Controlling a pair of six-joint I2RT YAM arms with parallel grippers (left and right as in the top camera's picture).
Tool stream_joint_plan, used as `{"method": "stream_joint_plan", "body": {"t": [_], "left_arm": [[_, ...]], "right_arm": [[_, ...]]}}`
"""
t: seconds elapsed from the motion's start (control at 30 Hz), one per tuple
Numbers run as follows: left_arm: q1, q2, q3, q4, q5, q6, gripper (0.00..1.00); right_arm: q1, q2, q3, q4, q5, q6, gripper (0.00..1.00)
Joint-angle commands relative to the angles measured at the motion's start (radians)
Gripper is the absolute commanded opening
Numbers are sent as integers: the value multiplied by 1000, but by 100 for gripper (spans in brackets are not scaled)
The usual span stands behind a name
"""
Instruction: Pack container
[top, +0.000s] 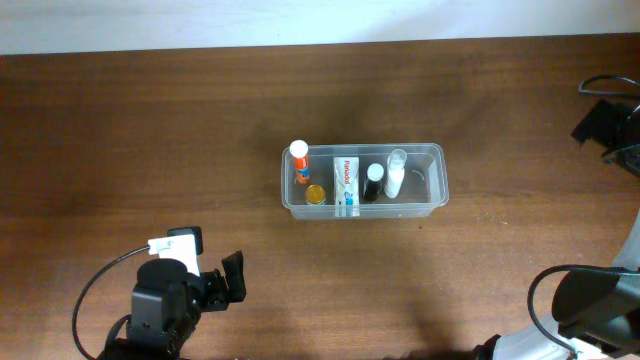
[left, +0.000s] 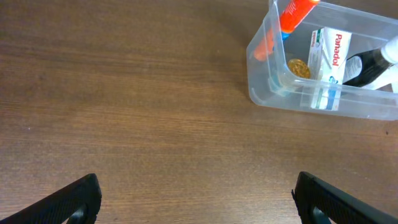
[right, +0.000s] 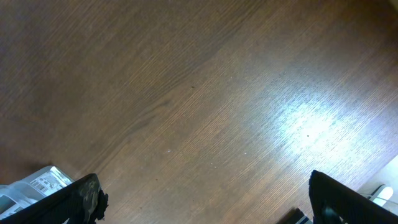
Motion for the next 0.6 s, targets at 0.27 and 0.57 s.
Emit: {"method": "stream_joint_plan", "body": {"t": [0.27, 0.57], "left_arm": [[-1, -2, -13, 35, 8, -8, 99], [-1, -76, -180, 274, 78, 113, 99]], "right_arm": [[-2, 0, 2, -2, 1, 2, 98], [-2, 0, 2, -2, 1, 2, 98]]}}
